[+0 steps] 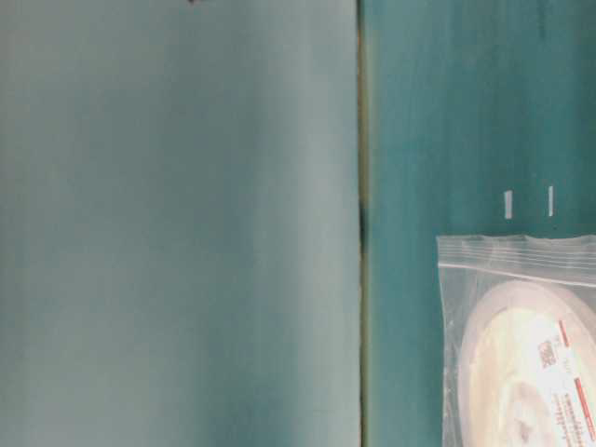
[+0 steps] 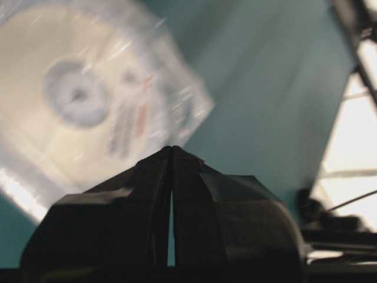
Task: Take out the reel from the clear zip bag.
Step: 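Move the left gripper toward the left edge of the clear bag, then pinch the bag's left edge with the left gripper and hold it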
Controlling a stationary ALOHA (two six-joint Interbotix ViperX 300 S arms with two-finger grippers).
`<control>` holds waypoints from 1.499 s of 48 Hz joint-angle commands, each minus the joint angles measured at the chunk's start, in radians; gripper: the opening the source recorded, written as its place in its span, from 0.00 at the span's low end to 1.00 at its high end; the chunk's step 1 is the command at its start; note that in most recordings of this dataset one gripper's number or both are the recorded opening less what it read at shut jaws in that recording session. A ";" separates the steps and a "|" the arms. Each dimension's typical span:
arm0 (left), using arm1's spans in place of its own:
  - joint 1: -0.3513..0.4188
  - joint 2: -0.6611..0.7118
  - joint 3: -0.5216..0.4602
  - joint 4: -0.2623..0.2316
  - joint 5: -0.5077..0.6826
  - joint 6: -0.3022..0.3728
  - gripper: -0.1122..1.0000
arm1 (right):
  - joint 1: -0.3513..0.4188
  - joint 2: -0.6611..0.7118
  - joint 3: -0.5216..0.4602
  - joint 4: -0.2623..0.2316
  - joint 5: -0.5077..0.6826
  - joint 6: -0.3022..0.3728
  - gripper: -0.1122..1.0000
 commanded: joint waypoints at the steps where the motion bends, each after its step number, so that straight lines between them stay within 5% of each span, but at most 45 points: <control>1: 0.028 0.003 0.018 0.002 -0.006 -0.035 0.09 | -0.003 0.041 -0.037 0.023 -0.015 0.009 0.10; 13: 0.048 0.018 0.081 0.003 -0.066 -0.081 0.09 | -0.003 0.126 -0.087 0.038 -0.025 0.008 0.10; 18: 0.048 0.031 0.094 0.003 -0.103 -0.100 0.19 | -0.003 0.143 -0.098 0.038 -0.035 0.008 0.10; 31: 0.051 0.084 0.095 0.002 -0.112 -0.103 0.84 | -0.006 0.146 -0.101 0.046 -0.041 0.008 0.10; 35: 0.051 0.112 0.095 0.003 -0.114 -0.104 0.97 | -0.009 0.144 -0.101 0.064 -0.041 0.009 0.10; 44: 0.051 0.195 0.106 0.003 -0.115 -0.132 0.90 | -0.014 0.146 -0.100 0.124 -0.035 0.008 0.10; 72: 0.078 0.390 0.143 0.003 -0.324 -0.160 0.91 | -0.014 0.149 -0.098 0.127 -0.038 0.008 0.10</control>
